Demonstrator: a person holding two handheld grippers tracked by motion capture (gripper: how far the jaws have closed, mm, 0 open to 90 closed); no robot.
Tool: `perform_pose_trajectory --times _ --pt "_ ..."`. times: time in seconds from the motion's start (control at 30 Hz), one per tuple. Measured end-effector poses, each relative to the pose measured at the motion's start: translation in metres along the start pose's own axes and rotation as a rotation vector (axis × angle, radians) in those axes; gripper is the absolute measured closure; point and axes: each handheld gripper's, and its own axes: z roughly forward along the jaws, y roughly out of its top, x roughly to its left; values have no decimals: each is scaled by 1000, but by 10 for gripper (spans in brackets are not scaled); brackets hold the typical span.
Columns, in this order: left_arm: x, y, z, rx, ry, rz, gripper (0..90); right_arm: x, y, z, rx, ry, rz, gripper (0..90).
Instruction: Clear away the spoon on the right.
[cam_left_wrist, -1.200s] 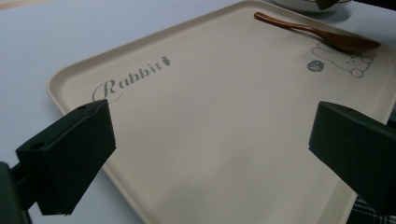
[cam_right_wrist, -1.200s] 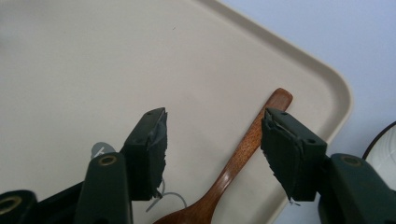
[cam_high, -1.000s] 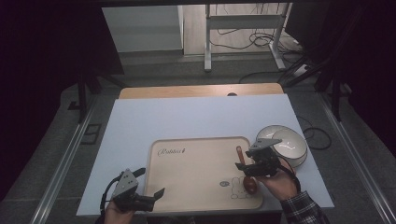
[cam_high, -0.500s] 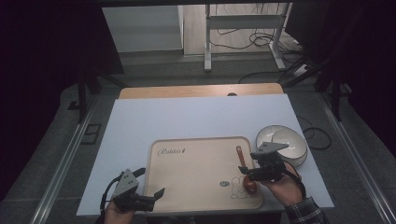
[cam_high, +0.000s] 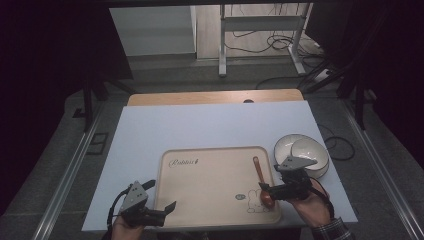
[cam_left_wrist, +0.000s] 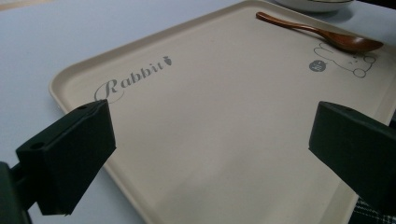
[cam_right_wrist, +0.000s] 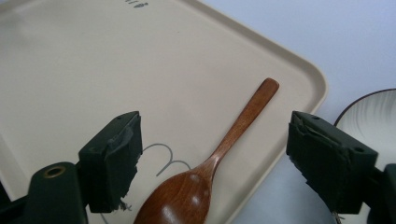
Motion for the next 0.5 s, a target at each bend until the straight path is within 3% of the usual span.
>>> perform_pose_trajectory --times 0.5 --pt "0 0 0 -1 3 -3 2 -1 -11 -16 -26 -10 2 103"
